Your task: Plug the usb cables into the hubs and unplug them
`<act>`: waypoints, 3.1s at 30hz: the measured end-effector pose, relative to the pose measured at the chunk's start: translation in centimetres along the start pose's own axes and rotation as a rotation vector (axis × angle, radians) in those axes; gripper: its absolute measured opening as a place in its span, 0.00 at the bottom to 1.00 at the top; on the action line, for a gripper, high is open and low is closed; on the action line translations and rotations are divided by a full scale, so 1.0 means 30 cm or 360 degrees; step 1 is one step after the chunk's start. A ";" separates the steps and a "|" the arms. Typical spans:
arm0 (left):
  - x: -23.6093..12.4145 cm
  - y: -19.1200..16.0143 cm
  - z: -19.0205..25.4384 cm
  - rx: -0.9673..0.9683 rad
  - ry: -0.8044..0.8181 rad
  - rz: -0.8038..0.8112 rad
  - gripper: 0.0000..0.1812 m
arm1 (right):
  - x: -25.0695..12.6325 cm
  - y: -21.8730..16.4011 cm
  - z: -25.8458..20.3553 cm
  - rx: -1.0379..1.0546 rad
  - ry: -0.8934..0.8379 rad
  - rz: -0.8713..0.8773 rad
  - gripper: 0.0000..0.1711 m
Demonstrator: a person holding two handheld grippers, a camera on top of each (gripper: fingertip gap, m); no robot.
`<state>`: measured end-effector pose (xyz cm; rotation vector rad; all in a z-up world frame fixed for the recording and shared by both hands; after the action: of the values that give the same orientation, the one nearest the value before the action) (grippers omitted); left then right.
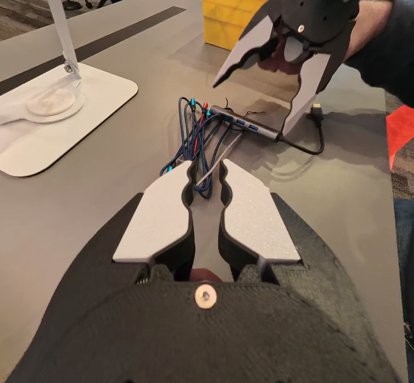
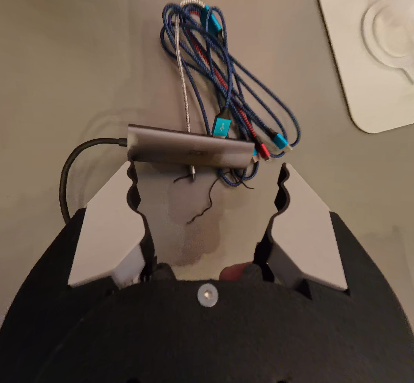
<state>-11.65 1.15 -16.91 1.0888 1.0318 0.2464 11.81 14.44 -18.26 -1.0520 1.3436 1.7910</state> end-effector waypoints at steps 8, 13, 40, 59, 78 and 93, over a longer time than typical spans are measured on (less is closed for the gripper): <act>-0.004 -0.015 -0.006 -0.0047 -0.0012 0.0045 0.11 | 0.028 0.133 0.063 -0.0225 0.0122 -0.0099 0.68; -0.001 -0.026 -0.001 -0.0055 -0.0023 0.0052 0.11 | 0.145 0.222 0.093 -0.0325 0.0182 -0.0257 0.61; -0.050 -0.076 -0.055 -0.0200 -0.0017 0.0245 0.09 | -0.670 0.185 0.418 0.0439 -0.0501 0.0729 0.03; -0.024 -0.072 -0.066 -0.0248 -0.0041 0.0212 0.09 | -0.918 -0.496 0.656 0.1259 -0.1222 0.0670 0.03; -0.017 -0.070 -0.064 -0.0251 -0.0020 0.0186 0.09 | -0.435 -0.755 0.634 0.1374 -0.0832 -0.0339 0.03; -0.051 -0.061 -0.039 -0.0119 0.0157 0.0159 0.08 | -0.595 -0.668 0.607 0.1180 -0.0945 -0.0788 0.36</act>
<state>-13.95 0.01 -17.64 1.0700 1.0491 0.4196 33.41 36.57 -8.48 -0.3462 1.0907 0.9763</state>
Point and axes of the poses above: each gripper's, where its closed fingertips meet, x out along the fingers, y out of its top, z = x × y across the jaws, the point moved 10 cm from there along -x, back along the fingers, and after that the axes turned 10 degrees about -z, right-handed, at the moved point
